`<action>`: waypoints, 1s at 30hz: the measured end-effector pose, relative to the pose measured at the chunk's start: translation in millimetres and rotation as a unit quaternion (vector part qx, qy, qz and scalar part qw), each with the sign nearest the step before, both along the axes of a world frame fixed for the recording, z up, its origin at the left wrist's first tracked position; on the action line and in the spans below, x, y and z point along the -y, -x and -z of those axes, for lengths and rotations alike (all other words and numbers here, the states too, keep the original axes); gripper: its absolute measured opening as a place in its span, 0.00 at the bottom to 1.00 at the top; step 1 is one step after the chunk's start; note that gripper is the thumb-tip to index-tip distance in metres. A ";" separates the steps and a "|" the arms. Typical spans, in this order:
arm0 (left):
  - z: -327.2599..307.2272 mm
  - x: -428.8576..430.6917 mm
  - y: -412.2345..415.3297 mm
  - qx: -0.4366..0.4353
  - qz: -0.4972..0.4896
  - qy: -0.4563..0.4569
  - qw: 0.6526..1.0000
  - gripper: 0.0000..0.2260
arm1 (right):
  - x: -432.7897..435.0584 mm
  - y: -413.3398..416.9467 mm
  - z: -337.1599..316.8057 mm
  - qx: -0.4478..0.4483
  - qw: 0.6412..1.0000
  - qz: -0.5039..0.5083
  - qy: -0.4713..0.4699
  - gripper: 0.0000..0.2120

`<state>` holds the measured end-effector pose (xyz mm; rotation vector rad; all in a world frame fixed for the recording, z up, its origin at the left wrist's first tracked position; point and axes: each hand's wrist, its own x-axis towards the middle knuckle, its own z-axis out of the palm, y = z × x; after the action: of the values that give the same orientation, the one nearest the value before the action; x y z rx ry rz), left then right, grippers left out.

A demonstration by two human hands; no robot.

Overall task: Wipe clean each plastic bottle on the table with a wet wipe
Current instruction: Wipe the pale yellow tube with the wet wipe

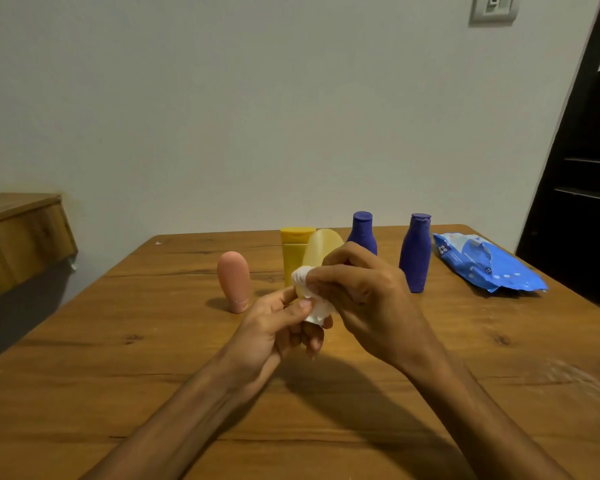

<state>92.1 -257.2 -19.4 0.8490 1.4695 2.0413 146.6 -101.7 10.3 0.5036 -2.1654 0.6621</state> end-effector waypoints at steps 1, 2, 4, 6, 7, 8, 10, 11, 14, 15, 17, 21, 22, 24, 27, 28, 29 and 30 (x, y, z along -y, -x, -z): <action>-0.2 -0.9 -1.1 0.017 0.003 -0.017 1.000 0.13 | -2.1 -0.5 -1.3 0.004 1.000 -0.009 0.001 0.09; -0.2 -1.6 -1.6 0.037 0.009 -0.033 0.999 0.13 | -4.0 -0.9 -3.0 0.005 1.000 -0.013 0.003 0.09; -0.6 -1.6 -2.3 0.070 0.035 -0.056 0.995 0.15 | -7.2 -0.7 -4.9 -0.010 1.000 -0.010 0.020 0.10; -0.5 -0.6 -2.2 0.079 0.066 -0.057 0.993 0.14 | -10.7 0.8 -4.8 -0.039 0.997 0.008 0.068 0.09; 0.2 0.0 -1.9 0.077 0.077 -0.052 0.993 0.13 | -12.6 2.0 -4.1 -0.053 0.994 0.025 0.096 0.09; 0.9 0.3 -1.8 0.073 0.087 -0.048 0.992 0.13 | -14.3 2.8 -3.6 -0.065 0.989 0.042 0.123 0.09; 1.6 0.8 -1.3 0.067 0.101 -0.046 0.992 0.12 | -15.6 3.8 -2.5 -0.077 0.980 0.065 0.169 0.10; 0.6 0.7 -1.8 0.068 0.103 -0.053 0.991 0.12 | -14.4 3.7 -2.1 -0.076 0.978 0.068 0.182 0.10; -3.8 1.5 0.0 0.114 0.064 -0.098 0.987 0.12 | -4.6 2.2 -1.1 -0.036 0.984 0.030 0.171 0.09; -4.8 3.2 1.8 0.125 0.046 -0.110 0.985 0.13 | -1.5 1.8 -0.7 -0.019 0.986 0.008 0.163 0.09; -5.9 6.2 4.4 0.122 0.046 -0.113 0.985 0.14 | -0.6 1.7 -0.7 -0.003 0.988 -0.012 0.155 0.09; -1.3 6.4 4.9 0.087 0.108 -0.069 0.988 0.12 | -9.9 6.8 0.3 -0.039 0.981 0.046 0.186 0.09; 0.8 5.5 5.3 0.081 0.118 -0.062 0.988 0.12 | -11.4 7.4 0.9 -0.045 0.978 0.052 0.198 0.09; 2.1 4.5 5.5 0.065 0.125 -0.054 0.989 0.11 | -12.1 7.5 1.3 -0.052 0.975 0.062 0.207 0.09; 0.3 6.5 7.3 0.023 0.102 -0.016 0.994 0.09 | -13.0 7.8 0.1 -0.062 0.974 0.073 0.206 0.09; 0.0 7.4 7.8 0.006 0.098 0.002 0.995 0.10 | -13.6 7.9 -0.3 -0.065 0.974 0.076 0.204 0.09; 0.0 7.9 8.2 -0.011 0.097 0.021 0.995 0.11 | -14.2 8.4 -0.7 -0.066 0.973 0.079 0.204 0.09; 0.2 7.8 8.1 -0.026 0.097 0.038 0.994 0.12 | -15.0 8.7 -1.0 -0.065 0.973 0.080 0.207 0.09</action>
<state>84.0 -265.1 -19.6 0.9792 1.4229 1.8216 137.9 -86.7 11.3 0.1442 -1.8526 0.9323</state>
